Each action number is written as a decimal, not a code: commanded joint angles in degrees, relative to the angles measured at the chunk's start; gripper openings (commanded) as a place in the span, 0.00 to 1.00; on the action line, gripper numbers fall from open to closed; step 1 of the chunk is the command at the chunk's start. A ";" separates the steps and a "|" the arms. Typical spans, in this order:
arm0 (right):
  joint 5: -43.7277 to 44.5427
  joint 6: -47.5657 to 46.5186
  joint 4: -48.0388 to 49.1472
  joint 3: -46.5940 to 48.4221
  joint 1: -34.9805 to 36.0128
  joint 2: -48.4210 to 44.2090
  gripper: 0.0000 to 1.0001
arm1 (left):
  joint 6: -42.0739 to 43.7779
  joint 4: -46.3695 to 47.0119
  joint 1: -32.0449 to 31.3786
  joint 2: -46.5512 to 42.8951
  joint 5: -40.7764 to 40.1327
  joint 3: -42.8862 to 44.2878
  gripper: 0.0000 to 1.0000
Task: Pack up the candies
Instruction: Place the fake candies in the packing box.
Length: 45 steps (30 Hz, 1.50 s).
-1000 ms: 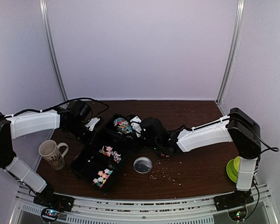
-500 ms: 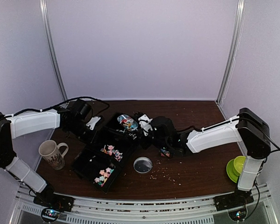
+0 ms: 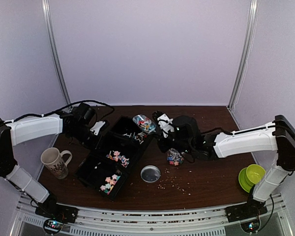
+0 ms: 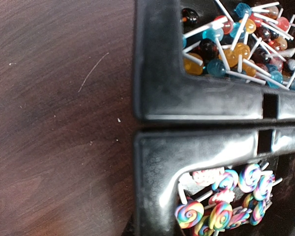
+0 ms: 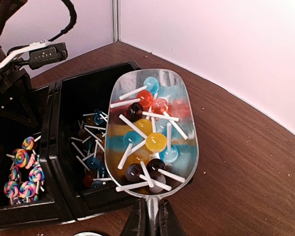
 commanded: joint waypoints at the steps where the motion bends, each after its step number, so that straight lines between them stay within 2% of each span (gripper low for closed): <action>1: 1.51 -1.64 -2.77 -3.09 -0.34 -6.24 0.00 | -1.10 4.34 0.39 -0.81 3.04 3.52 0.00; 5: 3.45 -2.12 -6.86 -5.64 -0.41 -11.91 0.00 | -1.08 4.34 0.45 -0.73 2.89 3.54 0.00; 15: 8.62 1.07 -29.15 -7.24 -0.40 -26.16 0.00 | -1.18 3.69 0.47 -0.77 1.89 3.82 0.00; 20: 9.90 5.10 -38.99 -7.16 -0.44 -30.01 0.00 | -1.24 3.64 0.44 -0.90 1.89 3.92 0.00; 33: 10.32 10.06 -55.99 -3.20 -0.41 -30.13 0.00 | -1.26 3.46 0.43 -1.34 1.33 3.92 0.00; 45: 7.41 9.58 -64.78 2.10 -0.37 -26.11 0.00 | -1.32 3.40 0.45 -1.14 1.10 4.00 0.00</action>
